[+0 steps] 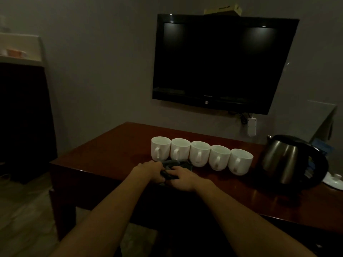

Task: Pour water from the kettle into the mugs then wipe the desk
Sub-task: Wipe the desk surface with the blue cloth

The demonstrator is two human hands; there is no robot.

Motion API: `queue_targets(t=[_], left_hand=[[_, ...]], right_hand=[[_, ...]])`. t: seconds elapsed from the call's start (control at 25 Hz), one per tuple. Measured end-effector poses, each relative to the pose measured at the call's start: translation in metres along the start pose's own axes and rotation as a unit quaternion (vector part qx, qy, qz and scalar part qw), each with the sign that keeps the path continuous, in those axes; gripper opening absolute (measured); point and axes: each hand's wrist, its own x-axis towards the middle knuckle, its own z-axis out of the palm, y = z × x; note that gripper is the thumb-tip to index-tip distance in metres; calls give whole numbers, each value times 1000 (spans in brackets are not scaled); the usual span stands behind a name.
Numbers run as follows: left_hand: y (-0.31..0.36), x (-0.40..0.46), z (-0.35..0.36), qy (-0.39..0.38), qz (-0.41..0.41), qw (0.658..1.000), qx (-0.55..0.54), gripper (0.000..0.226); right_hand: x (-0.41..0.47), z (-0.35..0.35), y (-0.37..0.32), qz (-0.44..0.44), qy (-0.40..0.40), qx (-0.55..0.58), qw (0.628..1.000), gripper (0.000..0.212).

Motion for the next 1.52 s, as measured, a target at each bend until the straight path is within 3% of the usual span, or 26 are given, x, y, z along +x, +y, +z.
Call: queue_targets(t=[0.68, 1.0, 1.28, 1.52], left_hand=[[-87, -17, -11, 12, -92, 996, 0, 47], [-129, -20, -16, 28, -122, 992, 10, 31], [-163, -20, -21, 43, -148, 988, 10, 40], [-195, -15, -23, 58, -183, 981, 2, 48]], right_hand=[[65, 22, -67, -68, -24, -55, 996, 58], [91, 28, -102, -96, -42, -27, 994, 49], [123, 37, -124, -97, -53, -17, 994, 49], [155, 39, -145, -102, -44, -83, 990, 57]])
